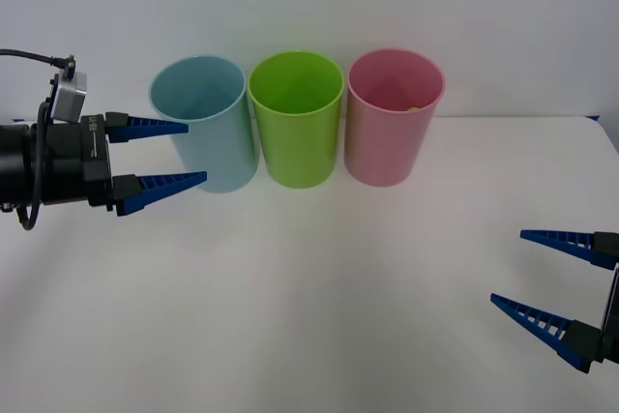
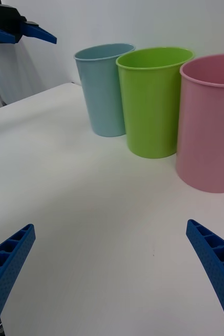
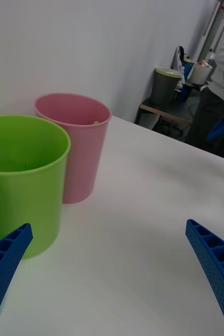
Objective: Put cans in the blue bin and PET bottles in the pink bin and trash in the green bin.
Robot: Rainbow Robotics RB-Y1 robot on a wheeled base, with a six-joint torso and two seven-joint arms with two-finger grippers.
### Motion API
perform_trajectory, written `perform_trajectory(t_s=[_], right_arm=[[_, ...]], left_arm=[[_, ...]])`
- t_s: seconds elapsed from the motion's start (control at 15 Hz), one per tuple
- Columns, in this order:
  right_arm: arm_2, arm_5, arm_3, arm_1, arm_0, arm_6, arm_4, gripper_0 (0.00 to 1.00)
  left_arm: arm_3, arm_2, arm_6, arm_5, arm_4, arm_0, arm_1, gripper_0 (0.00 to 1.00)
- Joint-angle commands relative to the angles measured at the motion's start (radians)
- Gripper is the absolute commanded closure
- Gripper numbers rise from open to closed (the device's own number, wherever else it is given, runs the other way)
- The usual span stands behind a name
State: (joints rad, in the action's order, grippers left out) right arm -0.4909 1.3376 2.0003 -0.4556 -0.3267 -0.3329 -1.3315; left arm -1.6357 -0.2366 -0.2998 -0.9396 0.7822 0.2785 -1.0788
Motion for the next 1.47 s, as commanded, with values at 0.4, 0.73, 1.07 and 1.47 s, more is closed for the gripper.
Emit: perform_trajectory(t_s=[0.4, 0.73, 1.07, 1.47], right_arm=[[0.0, 0.0, 0.0, 0.0, 0.0, 0.0, 0.0, 0.0], [0.0, 0.0, 0.0, 0.0, 0.0, 0.0, 0.0, 0.0], [0.0, 0.0, 0.0, 0.0, 0.0, 0.0, 0.0, 0.0], [0.0, 0.0, 0.0, 0.0, 0.0, 0.0, 0.0, 0.0]], left_arm=[[-0.136, 0.358, -0.062, -0.145, 0.295, -0.344, 0.224, 0.0], [-0.24, 0.453, -0.045, -0.165, 0.324, -0.512, 0.26, 0.0], [-0.302, 0.52, -0.048, -0.192, 0.414, -0.582, 0.359, 0.0], [-0.311, 0.528, -0.041, -0.192, 0.414, -0.605, 0.37, 0.0]])
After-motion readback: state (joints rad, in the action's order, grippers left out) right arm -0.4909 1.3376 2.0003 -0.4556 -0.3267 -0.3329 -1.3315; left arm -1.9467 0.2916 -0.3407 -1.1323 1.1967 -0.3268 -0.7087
